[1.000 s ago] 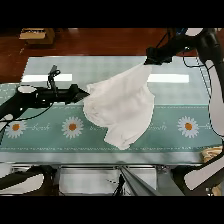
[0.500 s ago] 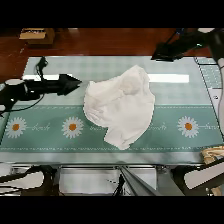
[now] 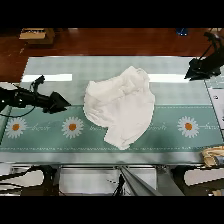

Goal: Fold the shirts.

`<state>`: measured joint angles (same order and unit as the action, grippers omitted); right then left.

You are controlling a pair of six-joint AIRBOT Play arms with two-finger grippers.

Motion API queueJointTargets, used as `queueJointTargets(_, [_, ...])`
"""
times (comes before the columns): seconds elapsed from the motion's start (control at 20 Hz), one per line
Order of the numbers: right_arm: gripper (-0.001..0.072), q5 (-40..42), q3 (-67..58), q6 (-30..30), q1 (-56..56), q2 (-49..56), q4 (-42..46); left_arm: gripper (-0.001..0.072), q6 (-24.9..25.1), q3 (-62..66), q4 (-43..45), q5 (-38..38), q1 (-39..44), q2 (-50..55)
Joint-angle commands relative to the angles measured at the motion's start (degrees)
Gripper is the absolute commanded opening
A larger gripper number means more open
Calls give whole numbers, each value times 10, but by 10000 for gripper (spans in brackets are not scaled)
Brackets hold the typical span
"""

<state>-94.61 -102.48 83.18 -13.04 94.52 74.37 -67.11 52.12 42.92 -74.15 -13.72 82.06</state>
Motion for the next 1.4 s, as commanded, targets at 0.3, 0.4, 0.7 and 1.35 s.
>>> queueJointTargets(0.3, [373,37,101,-19,-3,-15,-37,471,-10,-22,-46,86,136,85])
queueJointTargets(0.4, [373,45,104,-24,-4,-26,-31,461,-11,-21,-70,114,145,85])
queueJointTargets(0.7, [405,60,104,-25,-8,-54,-21,28,16,-22,-74,108,155,85])
queueJointTargets(1.35, [520,224,574,-90,-24,-191,-205,26,67,-20,-74,31,126,67])
